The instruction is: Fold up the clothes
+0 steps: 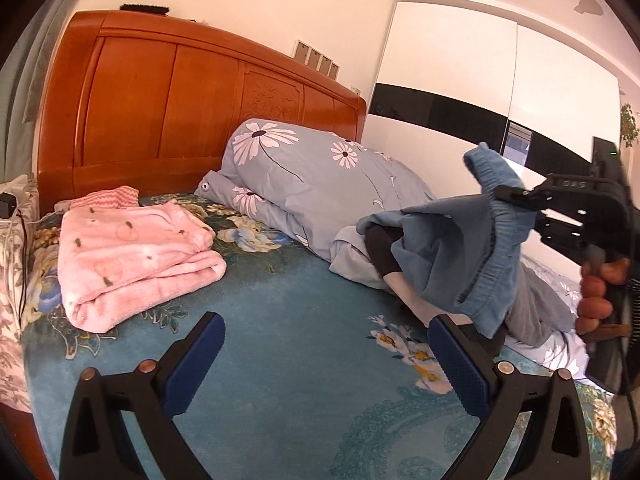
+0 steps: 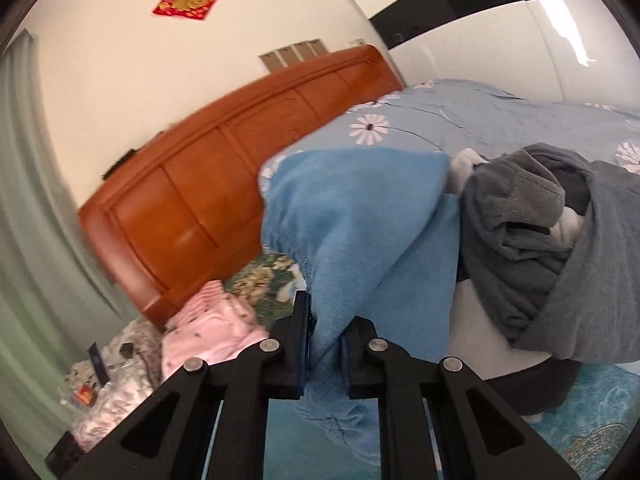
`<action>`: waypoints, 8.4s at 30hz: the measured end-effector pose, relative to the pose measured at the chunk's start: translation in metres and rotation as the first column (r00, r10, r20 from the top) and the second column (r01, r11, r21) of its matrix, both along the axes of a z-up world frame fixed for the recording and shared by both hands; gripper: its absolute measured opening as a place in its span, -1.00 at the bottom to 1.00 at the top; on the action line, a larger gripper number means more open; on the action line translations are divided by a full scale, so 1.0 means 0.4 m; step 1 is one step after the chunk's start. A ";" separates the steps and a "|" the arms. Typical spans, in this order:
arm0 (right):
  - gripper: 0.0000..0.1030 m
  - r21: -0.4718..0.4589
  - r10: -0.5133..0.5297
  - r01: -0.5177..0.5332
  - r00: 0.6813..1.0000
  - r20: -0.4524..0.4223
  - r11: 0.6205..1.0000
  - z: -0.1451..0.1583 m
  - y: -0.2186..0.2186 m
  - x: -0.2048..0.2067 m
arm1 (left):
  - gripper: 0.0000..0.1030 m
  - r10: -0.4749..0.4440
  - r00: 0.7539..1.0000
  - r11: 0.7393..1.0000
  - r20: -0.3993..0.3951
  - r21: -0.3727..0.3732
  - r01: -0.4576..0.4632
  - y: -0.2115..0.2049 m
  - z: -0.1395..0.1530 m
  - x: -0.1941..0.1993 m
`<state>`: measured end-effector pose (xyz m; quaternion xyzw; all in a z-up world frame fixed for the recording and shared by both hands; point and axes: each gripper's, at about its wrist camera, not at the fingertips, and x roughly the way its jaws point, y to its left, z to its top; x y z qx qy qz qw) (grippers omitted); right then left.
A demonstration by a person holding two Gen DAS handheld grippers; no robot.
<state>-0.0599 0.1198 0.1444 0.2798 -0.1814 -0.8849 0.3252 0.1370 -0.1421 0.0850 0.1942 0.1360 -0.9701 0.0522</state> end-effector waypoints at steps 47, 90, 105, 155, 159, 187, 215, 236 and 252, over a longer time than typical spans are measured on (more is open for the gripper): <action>0.02 -0.008 -0.746 0.830 0.505 0.434 0.557 -0.414 1.051 0.938 | 0.98 -0.388 0.772 0.921 0.504 0.227 0.315 0.343 -0.306 -0.335; -0.44 0.004 -0.690 0.772 0.567 0.449 0.636 -0.400 0.856 0.885 | -0.99 -0.251 0.911 0.890 0.328 0.448 0.084 -0.053 -0.158 -0.251; -0.03 0.281 -0.753 0.704 0.560 0.346 0.652 -0.323 0.772 0.888 | -0.88 -0.382 0.748 0.897 0.542 0.412 0.159 0.245 -0.331 -0.338; -0.69 -0.041 -0.701 0.724 0.679 0.217 0.689 -0.175 0.833 0.892 | -0.89 -0.476 0.798 0.827 0.370 0.497 0.262 0.241 -0.183 -0.345; -0.73 -0.126 -0.664 0.690 0.721 0.197 0.712 -0.142 0.833 0.915 | -0.90 -0.446 0.874 0.803 0.191 0.516 0.297 0.125 -0.019 -0.298; -0.08 0.162 -0.633 0.634 0.649 0.421 0.757 -0.382 0.825 0.918 | -0.47 -0.158 0.881 0.914 0.446 0.404 -0.040 -0.322 -0.261 0.024; -0.84 0.119 -0.666 0.669 0.673 0.321 0.734 -0.312 0.844 0.707 | -0.89 -0.269 0.874 0.869 0.405 0.493 0.040 -0.205 -0.198 -0.299; 0.08 0.232 -0.654 0.621 0.635 0.411 0.749 -0.427 0.898 0.622 | 0.25 -0.304 0.844 0.841 0.441 0.541 0.020 -0.242 -0.248 -0.365; -0.47 0.219 -0.571 0.541 0.659 0.490 0.812 -0.484 0.866 0.555 | 0.25 -0.354 0.798 0.821 0.488 0.570 0.016 -0.245 -0.317 -0.377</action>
